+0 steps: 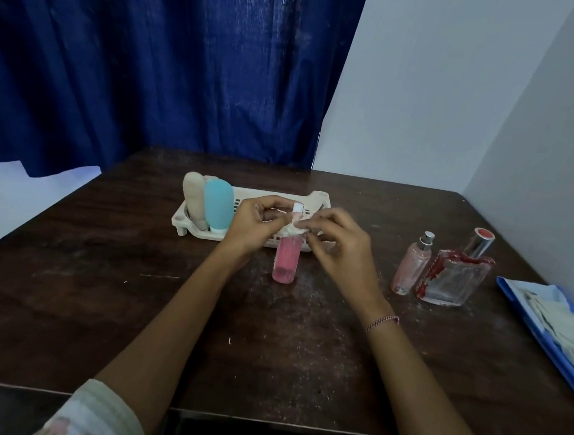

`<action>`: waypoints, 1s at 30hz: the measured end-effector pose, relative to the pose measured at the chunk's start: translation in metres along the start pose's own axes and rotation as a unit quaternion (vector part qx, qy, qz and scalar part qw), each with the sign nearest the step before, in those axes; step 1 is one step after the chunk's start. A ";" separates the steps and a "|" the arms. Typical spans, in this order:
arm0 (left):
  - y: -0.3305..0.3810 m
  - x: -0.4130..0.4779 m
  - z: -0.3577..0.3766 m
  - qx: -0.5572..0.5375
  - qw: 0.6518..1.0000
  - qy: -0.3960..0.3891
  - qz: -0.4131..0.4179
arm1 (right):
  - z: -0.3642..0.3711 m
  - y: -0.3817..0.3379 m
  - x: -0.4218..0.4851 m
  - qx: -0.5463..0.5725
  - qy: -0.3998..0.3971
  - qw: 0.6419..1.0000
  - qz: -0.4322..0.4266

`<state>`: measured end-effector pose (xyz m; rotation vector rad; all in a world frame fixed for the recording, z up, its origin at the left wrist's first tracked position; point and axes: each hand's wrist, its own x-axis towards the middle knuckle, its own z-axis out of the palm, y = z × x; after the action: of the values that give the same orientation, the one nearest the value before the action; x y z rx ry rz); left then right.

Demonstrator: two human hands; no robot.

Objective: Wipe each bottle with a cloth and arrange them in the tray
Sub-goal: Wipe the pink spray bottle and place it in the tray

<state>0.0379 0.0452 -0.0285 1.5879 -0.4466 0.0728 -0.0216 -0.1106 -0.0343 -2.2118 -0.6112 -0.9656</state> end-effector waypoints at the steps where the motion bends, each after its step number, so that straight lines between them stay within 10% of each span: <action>1: -0.001 0.000 0.000 -0.008 1.000 0.001 0.001 | 0.001 -0.001 0.000 -0.007 -0.008 1.000 -0.002; 14: -0.005 0.004 -0.008 -0.035 0.998 0.043 -0.019 | 0.024 -0.003 -0.010 0.000 -0.101 0.995 0.019; 21: -0.001 0.003 -0.003 -0.006 1.000 0.004 0.005 | 0.020 -0.010 -0.004 -0.076 0.025 0.996 -0.043; 30: -0.005 0.006 -0.008 -0.030 0.998 0.038 -0.032 | 0.011 -0.007 -0.004 -0.054 -0.266 0.962 -0.008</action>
<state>0.0473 0.0512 -0.0308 1.5345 -0.3347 0.0704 -0.0234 -0.0984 -0.0411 -2.5835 -0.8286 -0.4061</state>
